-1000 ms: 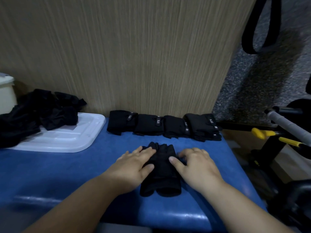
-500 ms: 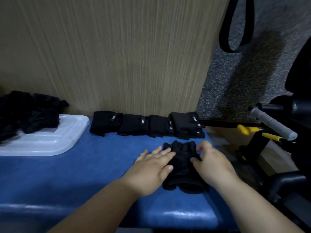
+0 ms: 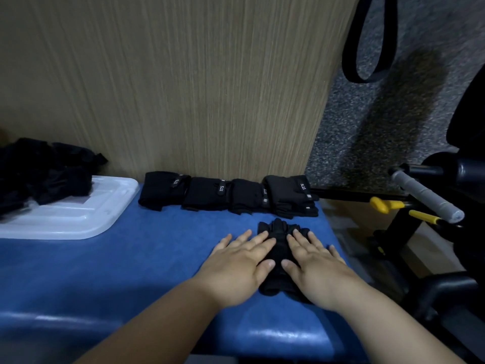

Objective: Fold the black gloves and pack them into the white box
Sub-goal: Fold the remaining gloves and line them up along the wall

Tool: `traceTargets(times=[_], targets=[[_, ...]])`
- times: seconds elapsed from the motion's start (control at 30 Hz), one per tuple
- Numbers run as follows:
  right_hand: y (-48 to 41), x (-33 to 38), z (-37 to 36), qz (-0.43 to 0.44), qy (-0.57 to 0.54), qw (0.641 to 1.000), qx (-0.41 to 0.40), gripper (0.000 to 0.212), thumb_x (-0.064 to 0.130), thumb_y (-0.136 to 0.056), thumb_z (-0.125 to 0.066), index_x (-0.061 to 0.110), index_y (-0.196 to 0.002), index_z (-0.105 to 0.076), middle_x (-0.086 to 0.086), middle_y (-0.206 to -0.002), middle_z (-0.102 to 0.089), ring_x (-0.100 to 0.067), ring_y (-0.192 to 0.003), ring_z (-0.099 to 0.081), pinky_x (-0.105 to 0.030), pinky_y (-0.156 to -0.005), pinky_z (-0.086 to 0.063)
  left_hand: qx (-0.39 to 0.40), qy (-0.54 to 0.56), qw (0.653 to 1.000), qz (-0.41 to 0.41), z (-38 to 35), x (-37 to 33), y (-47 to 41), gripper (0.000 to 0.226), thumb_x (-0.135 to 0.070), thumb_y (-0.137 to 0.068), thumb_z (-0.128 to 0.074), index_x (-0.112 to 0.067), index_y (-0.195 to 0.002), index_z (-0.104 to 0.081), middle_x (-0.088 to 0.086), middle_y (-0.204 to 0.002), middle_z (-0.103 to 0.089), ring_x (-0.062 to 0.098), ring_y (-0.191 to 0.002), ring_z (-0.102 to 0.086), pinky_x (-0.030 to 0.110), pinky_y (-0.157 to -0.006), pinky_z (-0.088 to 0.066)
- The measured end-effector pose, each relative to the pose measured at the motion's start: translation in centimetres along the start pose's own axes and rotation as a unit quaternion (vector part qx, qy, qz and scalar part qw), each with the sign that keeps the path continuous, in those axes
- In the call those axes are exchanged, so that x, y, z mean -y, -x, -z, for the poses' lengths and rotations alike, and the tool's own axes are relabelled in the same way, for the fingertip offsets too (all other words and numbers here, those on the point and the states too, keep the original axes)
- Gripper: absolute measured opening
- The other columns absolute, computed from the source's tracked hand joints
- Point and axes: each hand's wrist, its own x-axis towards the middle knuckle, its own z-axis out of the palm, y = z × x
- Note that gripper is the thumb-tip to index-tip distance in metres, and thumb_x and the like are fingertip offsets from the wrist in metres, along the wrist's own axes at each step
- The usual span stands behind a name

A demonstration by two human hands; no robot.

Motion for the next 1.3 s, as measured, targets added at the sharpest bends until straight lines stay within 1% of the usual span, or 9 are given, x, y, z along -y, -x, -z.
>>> traceTargets(times=[0.1,0.2,0.3,0.4,0.5,0.73,1.0,1.17,1.3], targets=[[0.0,0.3,0.1,-0.009,0.013,1.000,-0.011,0.063,0.050,-0.100,-0.023,0.025,-0.154,-0.001,0.012,-0.160,0.011,-0.014,-0.146,0.017,-0.045,-0.119,0.005,-0.009,0.016,1.000,0.005,0.1,0.1,0.1,0.056,-0.051,-0.100,-0.022,-0.038,-0.151,-0.003,-0.019,-0.159,0.005,0.003,-0.146,0.007,0.034,-0.119,0.006],[0.3,0.9,0.9,-0.004,0.011,0.997,-0.078,0.057,0.043,-0.100,-0.032,0.027,-0.152,-0.016,0.011,-0.161,-0.004,-0.014,-0.147,0.012,-0.044,-0.119,0.001,-0.032,0.039,0.999,0.014,0.4,0.4,0.7,0.059,-0.050,-0.100,-0.026,-0.034,-0.152,-0.003,-0.016,-0.160,0.000,0.003,-0.146,0.000,0.032,-0.120,0.002],[0.4,2.4,1.6,0.045,-0.051,0.980,-0.188,0.045,0.030,-0.099,-0.040,0.028,-0.144,-0.038,0.009,-0.153,-0.031,-0.013,-0.147,-0.007,-0.031,-0.119,-0.012,-0.051,0.060,0.996,0.041,1.1,1.3,1.9,0.057,-0.048,-0.100,-0.029,-0.030,-0.152,-0.013,-0.012,-0.159,-0.015,0.007,-0.146,-0.011,0.030,-0.119,-0.006],[0.4,5.2,1.7,0.108,-0.085,0.959,-0.246,0.035,0.023,-0.096,-0.046,0.027,-0.130,-0.055,0.008,-0.132,-0.054,-0.011,-0.133,-0.034,-0.016,-0.105,-0.023,-0.071,0.057,0.993,0.076,2.2,3.2,3.5,0.053,-0.047,-0.100,-0.031,-0.028,-0.149,-0.024,-0.009,-0.154,-0.029,0.012,-0.142,-0.023,0.033,-0.117,-0.017],[0.2,8.8,1.4,0.151,-0.134,0.953,-0.225,0.029,0.024,-0.096,-0.049,0.029,-0.121,-0.062,0.012,-0.119,-0.060,-0.007,-0.119,-0.044,-0.012,-0.094,-0.029,-0.086,0.059,0.987,0.120,3.7,6.1,5.8,0.050,-0.045,-0.100,-0.034,-0.027,-0.147,-0.030,-0.007,-0.150,-0.037,0.014,-0.139,-0.030,0.033,-0.114,-0.025],[-0.8,18.1,-0.6,0.222,-0.200,0.941,-0.157,0.021,0.029,-0.096,-0.050,0.034,-0.110,-0.065,0.020,-0.104,-0.058,-0.004,-0.106,-0.052,-0.018,-0.088,-0.039,-0.162,0.116,0.944,0.264,7.4,14.8,13.1,0.046,-0.042,-0.096,-0.047,-0.026,-0.139,-0.042,-0.006,-0.142,-0.045,0.013,-0.130,-0.042,0.030,-0.105,-0.037],[-2.6,27.1,-1.7,0.280,-0.222,0.929,-0.095,0.020,0.030,-0.095,-0.051,0.032,-0.112,-0.063,0.017,-0.108,-0.061,-0.004,-0.101,-0.055,-0.019,-0.087,-0.043,-0.274,0.117,0.878,0.376,10.3,22.1,19.8,0.045,-0.037,-0.090,-0.060,-0.018,-0.130,-0.051,-0.001,-0.131,-0.052,0.017,-0.121,-0.047,0.027,-0.097,-0.039],[-4.4,33.7,-1.6,0.275,-0.309,0.908,-0.064,0.023,0.034,-0.094,-0.053,0.030,-0.116,-0.060,0.018,-0.099,-0.060,-0.002,-0.091,-0.056,-0.016,-0.078,-0.043,-0.346,0.134,0.830,0.418,11.0,25.5,21.6,0.041,-0.036,-0.089,-0.062,-0.015,-0.123,-0.051,0.004,-0.126,-0.051,0.022,-0.117,-0.047,0.032,-0.095,-0.041],[-6.0,38.8,-1.6,0.233,-0.423,0.876,0.011,0.037,0.036,-0.093,-0.055,0.027,-0.128,-0.049,0.011,-0.105,-0.061,-0.010,-0.097,-0.060,-0.022,-0.084,-0.045,-0.391,0.163,0.804,0.418,11.0,27.2,21.8,0.043,-0.031,-0.088,-0.064,-0.014,-0.124,-0.047,0.005,-0.128,-0.049,0.024,-0.119,-0.046,0.035,-0.096,-0.041]])
